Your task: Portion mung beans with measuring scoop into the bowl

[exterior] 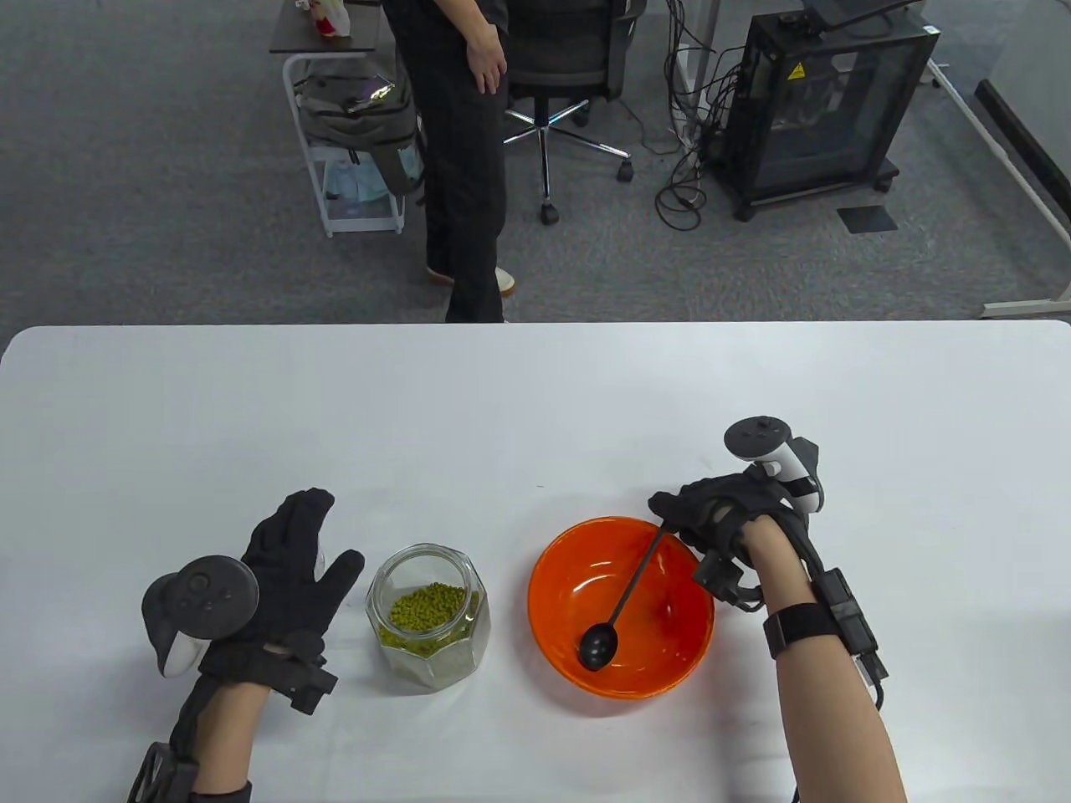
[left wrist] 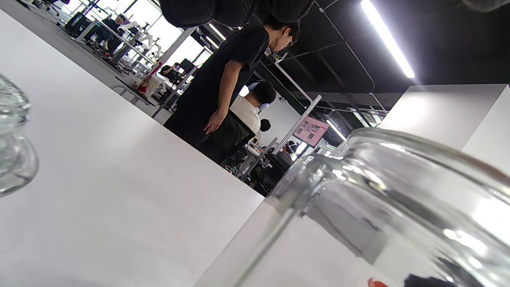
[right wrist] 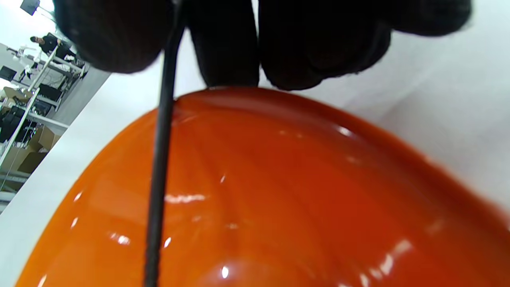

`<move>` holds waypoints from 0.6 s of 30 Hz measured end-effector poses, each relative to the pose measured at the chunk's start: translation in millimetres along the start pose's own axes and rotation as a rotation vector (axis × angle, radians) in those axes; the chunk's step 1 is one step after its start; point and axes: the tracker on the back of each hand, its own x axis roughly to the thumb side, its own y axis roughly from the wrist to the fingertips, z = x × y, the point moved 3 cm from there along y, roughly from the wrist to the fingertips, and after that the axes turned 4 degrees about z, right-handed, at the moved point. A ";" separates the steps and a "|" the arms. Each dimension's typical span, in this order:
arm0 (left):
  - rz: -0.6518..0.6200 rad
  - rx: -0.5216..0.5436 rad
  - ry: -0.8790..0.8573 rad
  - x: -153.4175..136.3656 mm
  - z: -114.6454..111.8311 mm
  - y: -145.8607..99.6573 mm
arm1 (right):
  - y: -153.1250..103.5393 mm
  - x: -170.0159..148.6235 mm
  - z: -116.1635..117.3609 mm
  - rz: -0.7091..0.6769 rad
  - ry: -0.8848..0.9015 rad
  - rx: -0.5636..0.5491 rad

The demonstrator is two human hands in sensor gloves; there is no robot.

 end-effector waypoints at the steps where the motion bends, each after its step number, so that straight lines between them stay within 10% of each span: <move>1: 0.001 -0.001 0.000 -0.1 -0.1 0.1 | 0.7 -0.2 -0.3 -0.003 -0.006 0.003; 18: -0.026 -0.043 -0.005 2.3 -5.1 1.5 | -67.0 15.6 -36.7 -0.282 0.150 -0.184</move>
